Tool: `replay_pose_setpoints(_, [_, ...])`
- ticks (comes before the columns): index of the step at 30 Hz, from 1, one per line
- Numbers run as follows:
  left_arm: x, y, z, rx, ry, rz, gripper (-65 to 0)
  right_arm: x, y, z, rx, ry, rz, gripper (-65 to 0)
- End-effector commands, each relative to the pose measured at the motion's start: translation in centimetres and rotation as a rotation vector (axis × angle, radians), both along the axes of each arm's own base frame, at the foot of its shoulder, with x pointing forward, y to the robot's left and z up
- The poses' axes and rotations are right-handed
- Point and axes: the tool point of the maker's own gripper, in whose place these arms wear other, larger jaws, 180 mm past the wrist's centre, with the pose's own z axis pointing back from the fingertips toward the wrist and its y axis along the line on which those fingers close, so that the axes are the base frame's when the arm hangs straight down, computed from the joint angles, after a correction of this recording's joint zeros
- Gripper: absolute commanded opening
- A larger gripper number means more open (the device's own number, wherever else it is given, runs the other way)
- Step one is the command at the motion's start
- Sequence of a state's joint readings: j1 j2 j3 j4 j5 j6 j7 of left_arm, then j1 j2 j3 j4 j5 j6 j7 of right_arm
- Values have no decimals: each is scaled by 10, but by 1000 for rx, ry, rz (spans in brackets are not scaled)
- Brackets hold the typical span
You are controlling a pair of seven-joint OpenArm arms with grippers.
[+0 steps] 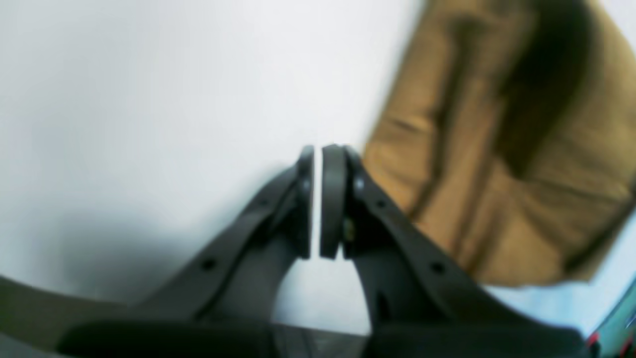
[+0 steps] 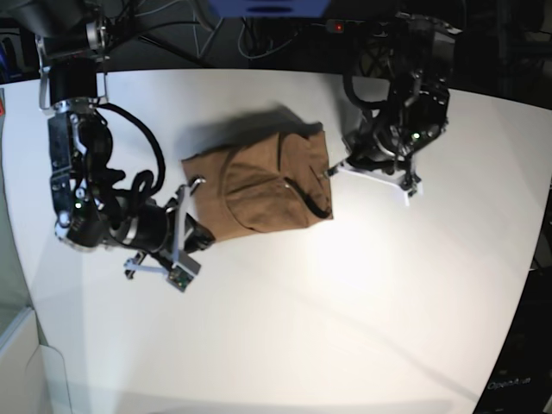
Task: Fold the T-shirt properly
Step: 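Open both grippers and withdraw them from the folded bundle, then grasp the bundle edges with both grippers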
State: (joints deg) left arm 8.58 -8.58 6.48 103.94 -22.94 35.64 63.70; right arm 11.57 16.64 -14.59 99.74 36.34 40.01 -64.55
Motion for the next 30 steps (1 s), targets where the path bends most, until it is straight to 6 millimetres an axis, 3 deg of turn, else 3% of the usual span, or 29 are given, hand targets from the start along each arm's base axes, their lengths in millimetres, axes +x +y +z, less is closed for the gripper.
replay_pose_setpoints(1, [7, -4, 10, -14, -34, -5, -627, 10, 4, 17, 30, -50, 5, -650])
replay_pose_setpoints(5, [2, -10, 8, -24, -19, -19, -627, 13, -2, 13, 22, -36, -8, -650])
replay_pose_setpoints(16, [-51, -40, -18, -35, 98, -131, -627, 29, -46, -24, 40, 49, -102, -650])
replay_pose_setpoints(20, [-53, -39, -29, -29, 128, -121, -627, 34, -59, -31, 36, 65, -130, -650])
replay_pose_setpoints(26, [-37, -40, -45, -19, 164, -107, -627, 31, -73, -50, 7, 101, -160, -650])
replay_pose_setpoints(30, [-23, -41, -51, 14, 146, -113, -627, 20, -71, -67, -44, 123, -158, -650])
